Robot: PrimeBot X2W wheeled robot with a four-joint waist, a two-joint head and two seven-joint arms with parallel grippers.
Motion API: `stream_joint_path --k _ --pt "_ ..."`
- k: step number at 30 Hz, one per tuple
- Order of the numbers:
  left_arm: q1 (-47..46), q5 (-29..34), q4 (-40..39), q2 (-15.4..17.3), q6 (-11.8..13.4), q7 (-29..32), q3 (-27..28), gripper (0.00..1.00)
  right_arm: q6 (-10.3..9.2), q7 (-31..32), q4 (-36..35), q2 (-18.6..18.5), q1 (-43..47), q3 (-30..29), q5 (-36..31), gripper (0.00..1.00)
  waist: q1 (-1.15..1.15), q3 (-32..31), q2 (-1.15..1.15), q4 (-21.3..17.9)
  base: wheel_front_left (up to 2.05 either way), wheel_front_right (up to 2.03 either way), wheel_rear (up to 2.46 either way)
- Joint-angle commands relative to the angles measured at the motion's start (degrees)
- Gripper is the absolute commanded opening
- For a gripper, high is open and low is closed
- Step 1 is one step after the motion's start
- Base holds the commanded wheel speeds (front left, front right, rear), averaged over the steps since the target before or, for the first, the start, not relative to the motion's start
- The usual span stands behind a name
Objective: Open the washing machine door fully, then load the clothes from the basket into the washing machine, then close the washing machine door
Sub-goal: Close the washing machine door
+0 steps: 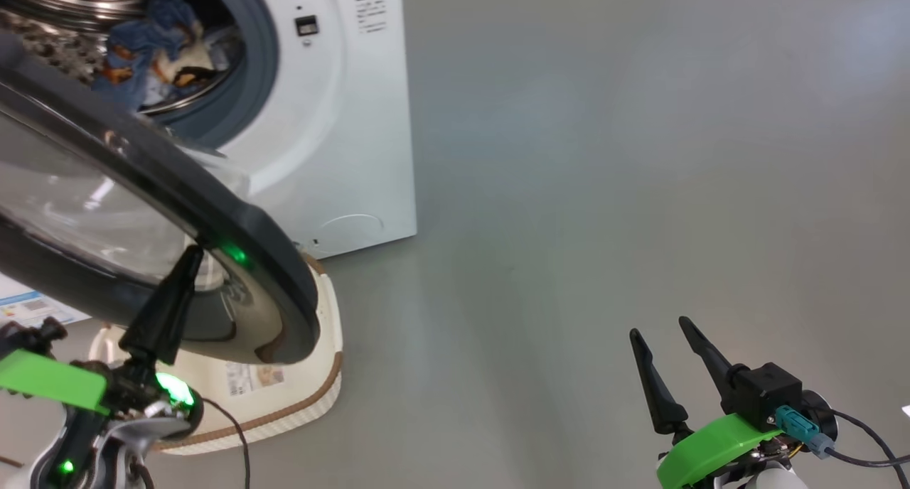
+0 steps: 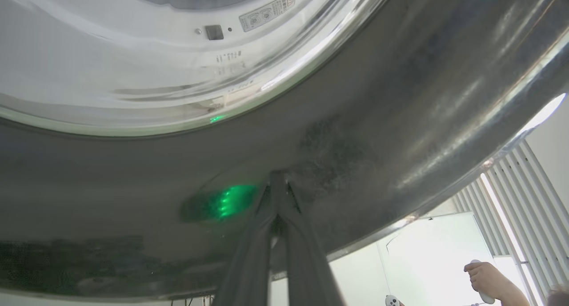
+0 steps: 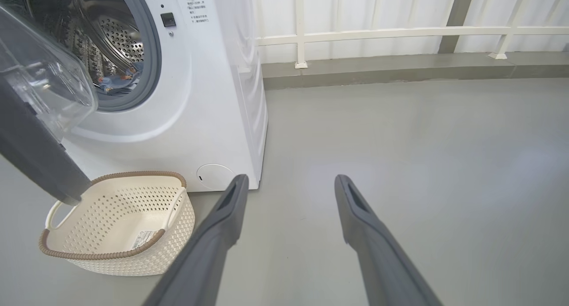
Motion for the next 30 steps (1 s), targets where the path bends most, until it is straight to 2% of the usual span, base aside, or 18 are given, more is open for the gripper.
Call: stream_joint_path --k 1,30 --pt "-3.4 0.5 -0.6 0.9 -0.2 -0.8 1.7 0.00 0.09 -0.7 -1.6 0.1 -1.7 1.5 0.4 1.00 0.00 0.9 0.00 -1.8 0.00 0.00 0.00" --pt "-10.8 2.4 6.1 1.3 -0.2 -6.5 5.4 0.00 0.09 -0.7 -2.1 0.1 -2.3 1.3 1.9 1.00 0.00 2.9 0.00 -7.0 0.00 0.00 0.00"
